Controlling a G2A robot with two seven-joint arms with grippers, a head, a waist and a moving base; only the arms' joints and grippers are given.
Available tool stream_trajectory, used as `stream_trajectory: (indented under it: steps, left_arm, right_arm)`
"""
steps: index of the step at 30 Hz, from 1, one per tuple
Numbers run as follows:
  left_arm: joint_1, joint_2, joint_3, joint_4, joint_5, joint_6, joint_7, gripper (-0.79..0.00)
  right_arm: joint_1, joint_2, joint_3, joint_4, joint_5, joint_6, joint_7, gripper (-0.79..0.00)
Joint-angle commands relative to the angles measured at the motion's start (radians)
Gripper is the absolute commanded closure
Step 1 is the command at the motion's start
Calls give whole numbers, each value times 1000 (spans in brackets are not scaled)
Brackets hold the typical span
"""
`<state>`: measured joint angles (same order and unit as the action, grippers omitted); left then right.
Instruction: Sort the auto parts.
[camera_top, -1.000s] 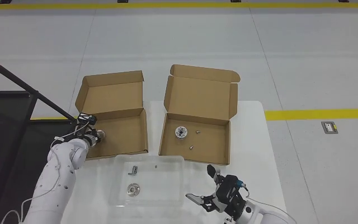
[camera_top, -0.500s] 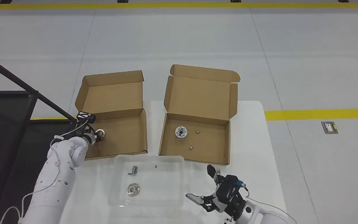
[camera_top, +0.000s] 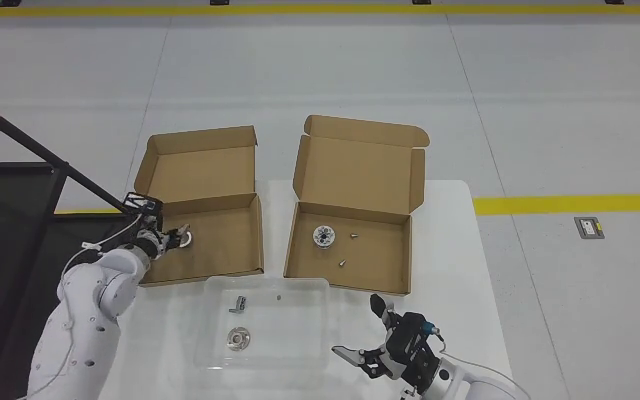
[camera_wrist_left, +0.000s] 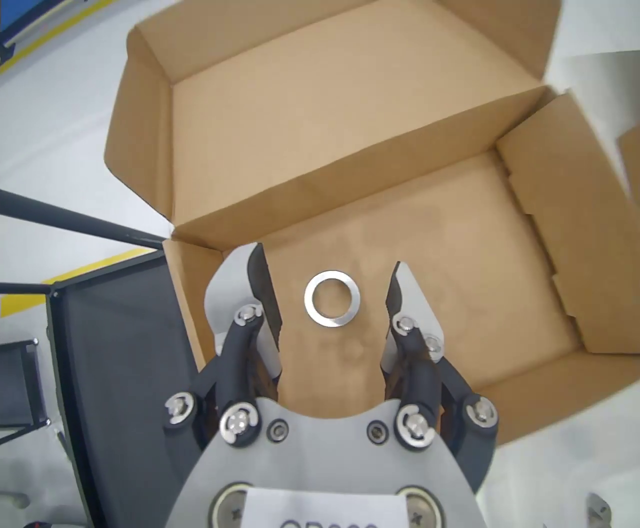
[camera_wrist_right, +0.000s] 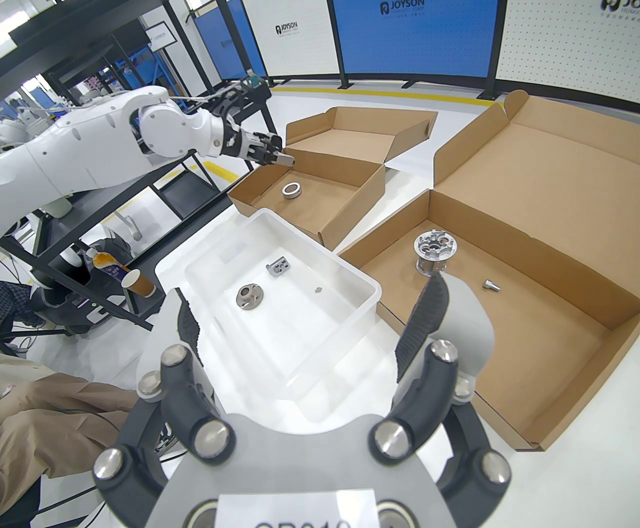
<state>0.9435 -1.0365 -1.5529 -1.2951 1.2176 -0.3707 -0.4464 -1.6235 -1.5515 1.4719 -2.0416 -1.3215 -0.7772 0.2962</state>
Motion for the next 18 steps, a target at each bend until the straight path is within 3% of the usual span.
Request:
stream_trajectory:
  steps: [1,6,11,15,18]
  left_arm:
    - [100,10,-56,-144,-37,-57,-18,-523]
    - [269,29,-137,-363,-113,-238,-84,-505]
    - [375,45,-167,-497,-153,-409,-147,-505]
    - [419,52,-145,-577,-176,-453,-243,-539]
    - [438,55,-106,-632,-183,-420,-343,-585]
  right_arm:
    - [0,0,0,0,0,0,0,-785]
    - [0,0,0,0,0,0,0,-785]
    - [0,0,0,0,0,0,0,-785]
    - [0,0,0,0,0,0,0,-785]
    - [0,0,0,0,0,0,0,-785]
